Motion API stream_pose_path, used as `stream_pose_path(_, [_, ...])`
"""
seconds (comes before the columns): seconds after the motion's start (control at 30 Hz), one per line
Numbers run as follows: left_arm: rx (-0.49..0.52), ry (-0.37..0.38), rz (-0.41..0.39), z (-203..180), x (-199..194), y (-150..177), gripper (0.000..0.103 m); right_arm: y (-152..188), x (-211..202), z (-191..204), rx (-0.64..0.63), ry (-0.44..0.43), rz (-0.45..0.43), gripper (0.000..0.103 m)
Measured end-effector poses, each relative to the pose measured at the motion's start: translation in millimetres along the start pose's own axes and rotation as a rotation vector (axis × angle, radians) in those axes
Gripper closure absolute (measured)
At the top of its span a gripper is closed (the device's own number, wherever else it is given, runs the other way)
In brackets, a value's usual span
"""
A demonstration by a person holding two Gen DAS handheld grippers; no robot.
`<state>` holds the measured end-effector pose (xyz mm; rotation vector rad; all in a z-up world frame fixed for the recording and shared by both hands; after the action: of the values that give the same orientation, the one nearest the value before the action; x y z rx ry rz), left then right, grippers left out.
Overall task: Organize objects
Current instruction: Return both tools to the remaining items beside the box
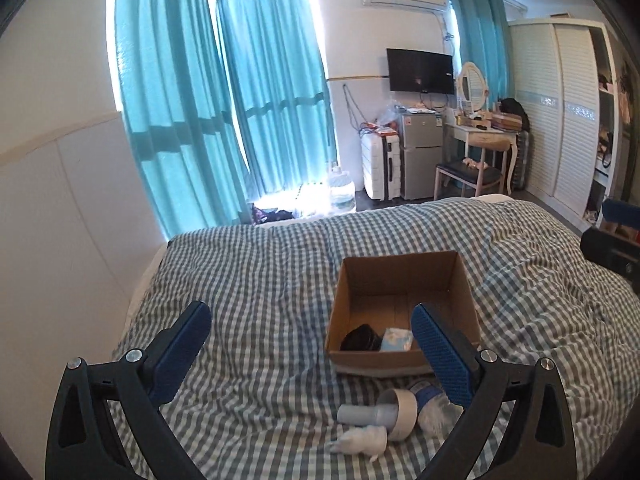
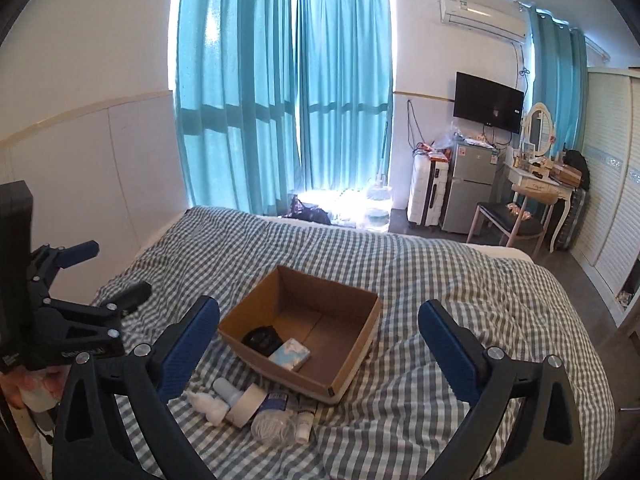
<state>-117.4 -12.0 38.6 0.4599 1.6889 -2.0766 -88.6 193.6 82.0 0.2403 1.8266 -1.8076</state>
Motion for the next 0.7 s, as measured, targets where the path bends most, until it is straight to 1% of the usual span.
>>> stream_pose_path(0.2, [-0.050,-0.027,0.062,7.2,7.4,44.9,0.000,45.7,24.7,4.8,0.009,-0.001,0.053,0.003])
stream_pose_path(0.3, [-0.077,-0.018,0.111,6.3,20.5,72.7,0.000,68.0,44.0,6.7,0.003,0.013,0.081,0.003])
stream_pose_path(0.4, [-0.088,-0.027,0.159,3.7,35.7,95.1,0.000,91.5,67.3,10.5,-0.011,0.013,0.134,0.003])
stream_pose_path(0.57, [-0.096,-0.008,0.271,-8.8,67.1,135.0,0.000,127.5,112.2,17.5,-0.007,-0.015,0.239,0.003])
stream_pose_path(0.7, [-0.070,0.003,0.328,-20.1,83.0,158.7,0.000,155.1,140.9,20.8,-0.023,-0.013,0.325,0.003])
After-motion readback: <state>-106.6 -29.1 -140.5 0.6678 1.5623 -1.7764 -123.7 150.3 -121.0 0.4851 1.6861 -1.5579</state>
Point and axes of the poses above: each gripper's, at about its wrist camera, not at the fingertips, and x roughly the way its jaws point, z to its left, y to its underside, the point moved 6 cm from there along x, roughly the way its jaws point, and after that the axes turned 7 degrees about -y, right-handed, at the moved point
